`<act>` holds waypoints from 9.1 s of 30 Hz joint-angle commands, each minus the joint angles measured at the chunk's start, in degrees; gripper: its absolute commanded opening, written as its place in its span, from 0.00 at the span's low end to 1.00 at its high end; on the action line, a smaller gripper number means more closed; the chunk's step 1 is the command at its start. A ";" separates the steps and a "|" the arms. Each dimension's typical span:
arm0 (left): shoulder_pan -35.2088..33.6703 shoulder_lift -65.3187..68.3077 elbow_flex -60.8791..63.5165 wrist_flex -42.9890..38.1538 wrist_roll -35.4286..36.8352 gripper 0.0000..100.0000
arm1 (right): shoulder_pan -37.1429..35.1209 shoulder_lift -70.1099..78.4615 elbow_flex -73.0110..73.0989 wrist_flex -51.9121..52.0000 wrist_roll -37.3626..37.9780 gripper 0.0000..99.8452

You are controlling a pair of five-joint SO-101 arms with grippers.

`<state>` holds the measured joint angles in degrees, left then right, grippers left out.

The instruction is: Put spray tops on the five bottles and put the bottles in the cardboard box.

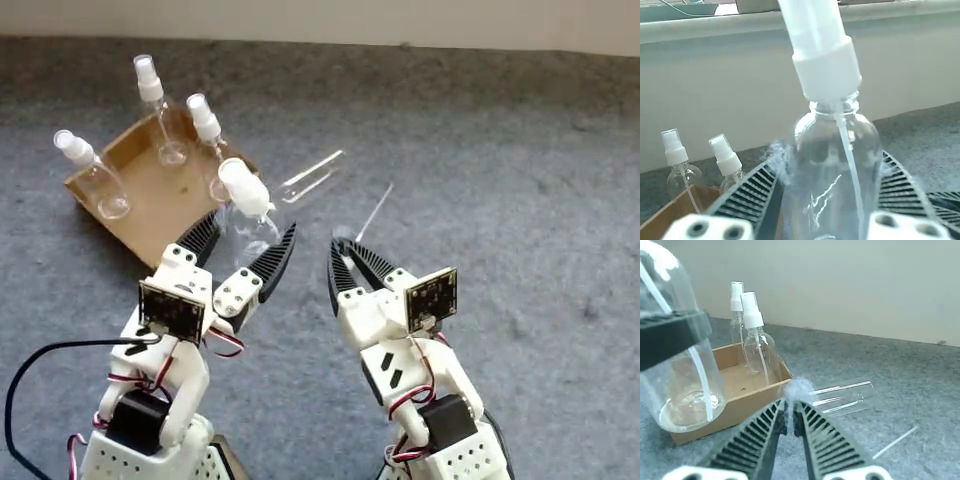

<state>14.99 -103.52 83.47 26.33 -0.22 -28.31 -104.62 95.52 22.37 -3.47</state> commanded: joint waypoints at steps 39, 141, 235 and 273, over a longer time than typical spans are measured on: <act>-0.48 52.44 -28.00 -20.57 5.45 0.16 | -8.04 -0.66 10.24 -1.98 0.18 0.02; -11.65 32.48 -24.66 -6.95 9.67 0.16 | -1.98 -0.40 10.24 0.22 -9.41 0.02; -31.43 109.58 -32.57 -61.80 -0.88 0.16 | -1.98 -0.31 10.24 0.48 -9.41 0.02; -31.60 112.31 -30.81 -61.80 -0.97 0.27 | -1.98 -0.31 10.24 0.48 -9.41 0.02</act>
<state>-16.22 9.71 52.26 -35.12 -0.75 -31.03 -104.62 95.60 22.73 -12.44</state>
